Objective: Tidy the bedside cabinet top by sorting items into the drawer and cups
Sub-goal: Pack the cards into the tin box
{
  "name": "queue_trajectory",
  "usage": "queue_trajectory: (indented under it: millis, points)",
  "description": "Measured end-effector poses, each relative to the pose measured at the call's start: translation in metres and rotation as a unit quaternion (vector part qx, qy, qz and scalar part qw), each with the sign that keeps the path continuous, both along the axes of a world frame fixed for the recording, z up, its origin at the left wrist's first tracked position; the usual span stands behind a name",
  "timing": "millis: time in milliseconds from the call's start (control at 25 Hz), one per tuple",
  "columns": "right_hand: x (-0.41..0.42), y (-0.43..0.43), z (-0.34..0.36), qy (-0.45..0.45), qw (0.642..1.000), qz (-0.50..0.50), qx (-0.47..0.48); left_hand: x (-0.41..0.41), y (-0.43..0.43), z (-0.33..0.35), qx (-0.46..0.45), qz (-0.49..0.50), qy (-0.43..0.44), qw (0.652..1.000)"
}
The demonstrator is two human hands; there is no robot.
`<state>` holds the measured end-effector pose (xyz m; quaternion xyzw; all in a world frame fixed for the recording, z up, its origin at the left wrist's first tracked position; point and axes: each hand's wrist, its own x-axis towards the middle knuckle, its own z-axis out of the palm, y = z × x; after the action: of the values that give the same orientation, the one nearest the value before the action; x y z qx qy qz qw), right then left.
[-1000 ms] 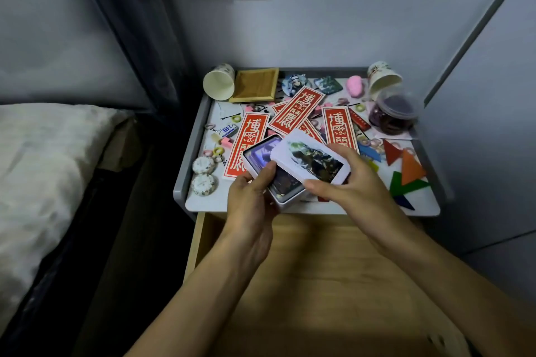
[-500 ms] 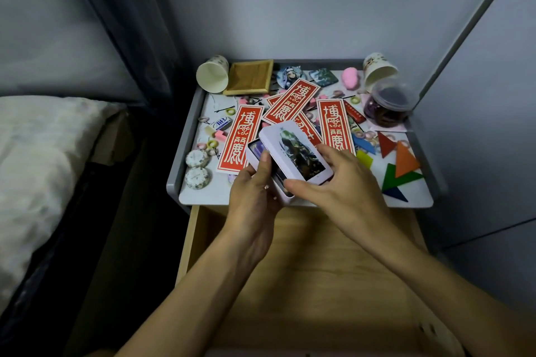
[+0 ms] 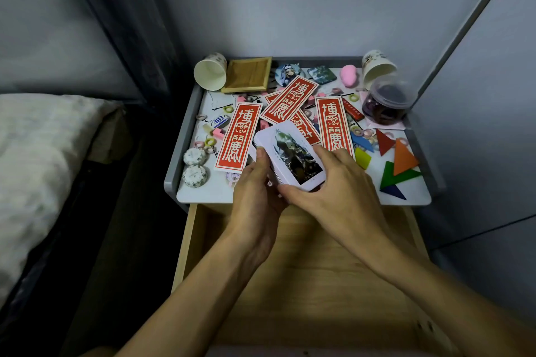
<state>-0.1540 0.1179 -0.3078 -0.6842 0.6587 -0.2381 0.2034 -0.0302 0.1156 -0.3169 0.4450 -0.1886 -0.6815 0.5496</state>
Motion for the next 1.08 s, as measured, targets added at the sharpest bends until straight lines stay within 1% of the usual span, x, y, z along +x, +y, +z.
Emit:
queue_trajectory:
  millis: [400,560,600,640,680,720,760,800,840,880,920,1000,1080]
  points:
    - [0.000,0.001,-0.003,0.056,0.998,0.013,-0.025,-0.002,0.004,0.003,-0.010,-0.005,-0.001,1.000]
    - [0.003,0.003,-0.003,0.102,0.994,0.034,-0.019,-0.002,0.004,0.003,-0.004,0.007,-0.007,1.000]
    - [0.002,0.002,-0.004,0.100,0.994,0.042,-0.014,-0.001,0.004,0.002,0.001,0.013,-0.007,1.000]
    - [0.001,0.001,-0.005,0.067,0.997,0.045,0.006,0.000,0.004,0.002,0.004,0.018,-0.004,1.000]
    - [0.000,0.000,-0.005,-0.016,0.998,0.038,0.046,0.001,0.003,0.002,0.002,0.022,0.000,1.000]
    - [-0.001,-0.002,-0.004,-0.143,0.985,0.018,0.099,0.002,0.003,0.001,-0.003,0.025,0.006,1.000]
    - [-0.003,-0.004,-0.004,-0.269,0.952,-0.005,0.145,0.003,0.003,0.000,-0.009,0.027,0.012,1.000]
    - [-0.004,-0.005,-0.003,-0.364,0.912,-0.023,0.186,0.004,0.003,0.000,-0.012,0.032,0.016,0.999]
    - [-0.004,-0.006,-0.002,-0.421,0.878,-0.032,0.223,0.005,0.003,0.001,-0.015,0.032,0.015,0.999]
    - [-0.005,-0.007,-0.001,-0.451,0.856,-0.029,0.250,0.006,0.003,0.002,-0.017,0.027,0.000,0.999]
    - [-0.006,-0.007,0.000,-0.467,0.843,-0.023,0.266,0.009,0.002,0.003,-0.018,0.019,-0.032,0.999]
    - [-0.011,-0.009,0.002,-0.481,0.831,0.002,0.278,0.018,-0.001,0.010,-0.018,0.009,-0.111,0.994]
    - [-0.018,-0.010,0.006,-0.462,0.835,0.043,0.295,0.034,-0.007,0.015,-0.020,0.004,-0.204,0.979]
